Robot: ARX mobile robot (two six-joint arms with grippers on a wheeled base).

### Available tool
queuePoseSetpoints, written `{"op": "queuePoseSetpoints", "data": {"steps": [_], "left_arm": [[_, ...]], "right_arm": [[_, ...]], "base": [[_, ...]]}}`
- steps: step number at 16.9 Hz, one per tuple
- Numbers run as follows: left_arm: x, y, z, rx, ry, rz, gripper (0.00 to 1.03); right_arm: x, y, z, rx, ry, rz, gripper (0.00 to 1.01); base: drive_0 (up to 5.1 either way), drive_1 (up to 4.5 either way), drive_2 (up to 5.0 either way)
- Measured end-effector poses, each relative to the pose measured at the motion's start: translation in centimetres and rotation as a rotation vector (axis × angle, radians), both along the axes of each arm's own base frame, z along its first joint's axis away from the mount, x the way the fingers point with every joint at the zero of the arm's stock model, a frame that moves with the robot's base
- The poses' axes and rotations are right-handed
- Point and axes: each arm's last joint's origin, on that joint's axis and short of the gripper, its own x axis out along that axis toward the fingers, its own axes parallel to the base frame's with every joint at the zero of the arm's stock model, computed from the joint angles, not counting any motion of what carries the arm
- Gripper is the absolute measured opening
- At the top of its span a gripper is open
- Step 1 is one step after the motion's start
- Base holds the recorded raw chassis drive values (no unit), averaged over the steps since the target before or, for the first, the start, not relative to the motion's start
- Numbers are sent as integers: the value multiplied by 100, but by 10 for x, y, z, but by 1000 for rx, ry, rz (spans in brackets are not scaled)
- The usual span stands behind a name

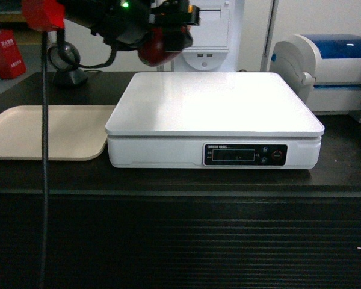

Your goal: Place dark red mango on scale at checkout

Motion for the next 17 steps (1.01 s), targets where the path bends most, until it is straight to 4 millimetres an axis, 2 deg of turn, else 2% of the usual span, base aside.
{"op": "queuePoseSetpoints", "data": {"steps": [3, 5, 7, 13, 16, 17], "left_arm": [[-11, -49, -15, -26, 103, -14, 60], [-6, -72, -28, -44, 192, 6, 60], [4, -86, -38, -53, 251, 65, 60], [42, -100, -44, 13, 257, 241, 60], [43, -107, -56, 44, 267, 232, 60], [42, -110, -57, 57, 264, 230, 66]], "right_arm": [[0, 0, 0, 0, 0, 0, 98], [0, 0, 0, 0, 0, 0, 98], [0, 0, 0, 0, 0, 0, 98], [0, 0, 0, 0, 0, 0, 98], [0, 0, 0, 0, 0, 0, 98], [0, 0, 0, 0, 0, 0, 98]], "base": [[0, 0, 0], [0, 0, 0], [0, 0, 0], [0, 0, 0], [0, 0, 0], [0, 0, 0]]}}
